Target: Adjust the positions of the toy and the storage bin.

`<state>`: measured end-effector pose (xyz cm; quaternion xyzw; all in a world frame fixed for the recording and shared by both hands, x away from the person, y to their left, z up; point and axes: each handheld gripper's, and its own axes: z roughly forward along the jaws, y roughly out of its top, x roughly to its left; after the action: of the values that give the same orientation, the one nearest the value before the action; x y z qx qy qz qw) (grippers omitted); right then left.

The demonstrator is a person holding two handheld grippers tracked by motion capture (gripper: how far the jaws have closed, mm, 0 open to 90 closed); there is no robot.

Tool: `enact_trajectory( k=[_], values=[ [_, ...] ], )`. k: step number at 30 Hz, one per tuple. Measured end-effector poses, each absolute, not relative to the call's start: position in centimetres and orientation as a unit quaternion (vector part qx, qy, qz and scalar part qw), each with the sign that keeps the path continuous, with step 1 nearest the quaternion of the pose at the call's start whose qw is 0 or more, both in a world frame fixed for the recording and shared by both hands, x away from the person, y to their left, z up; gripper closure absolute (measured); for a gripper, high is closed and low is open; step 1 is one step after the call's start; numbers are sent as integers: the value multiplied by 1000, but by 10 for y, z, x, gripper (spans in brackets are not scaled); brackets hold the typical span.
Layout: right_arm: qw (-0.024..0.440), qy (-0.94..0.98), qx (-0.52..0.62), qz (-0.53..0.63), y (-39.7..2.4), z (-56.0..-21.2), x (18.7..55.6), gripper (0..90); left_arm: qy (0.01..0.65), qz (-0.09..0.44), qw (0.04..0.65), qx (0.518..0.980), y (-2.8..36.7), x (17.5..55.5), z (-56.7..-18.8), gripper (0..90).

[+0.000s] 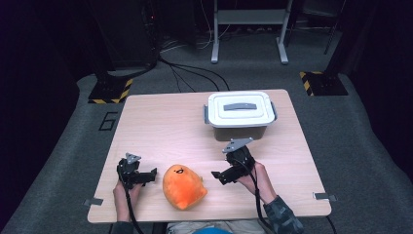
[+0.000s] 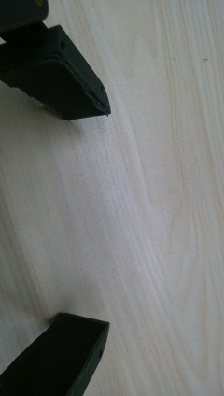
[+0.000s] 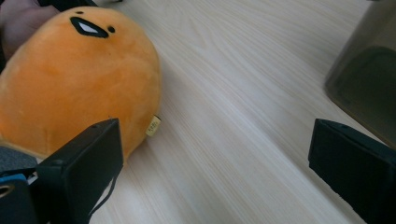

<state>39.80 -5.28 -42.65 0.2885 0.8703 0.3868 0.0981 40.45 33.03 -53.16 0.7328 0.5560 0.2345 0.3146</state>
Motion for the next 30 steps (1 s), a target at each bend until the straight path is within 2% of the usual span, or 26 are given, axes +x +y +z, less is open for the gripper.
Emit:
enact_trajectory(
  k=[9,12,17,20,30],
  values=[
    [82,874,267,398,-28,-424,398,39,556,234,315,733,330,405,-532,2],
    [82,876,271,391,-18,-427,398,0,556,234,315,733,330,405,-532,2],
    [58,876,265,398,-5,-430,397,0,556,234,315,733,330,405,-532,1],
    [61,880,255,397,4,-430,396,0,555,234,315,733,331,405,-532,1],
    [20,880,233,413,33,-440,389,0,555,234,315,733,330,405,-532,1]
  ],
)
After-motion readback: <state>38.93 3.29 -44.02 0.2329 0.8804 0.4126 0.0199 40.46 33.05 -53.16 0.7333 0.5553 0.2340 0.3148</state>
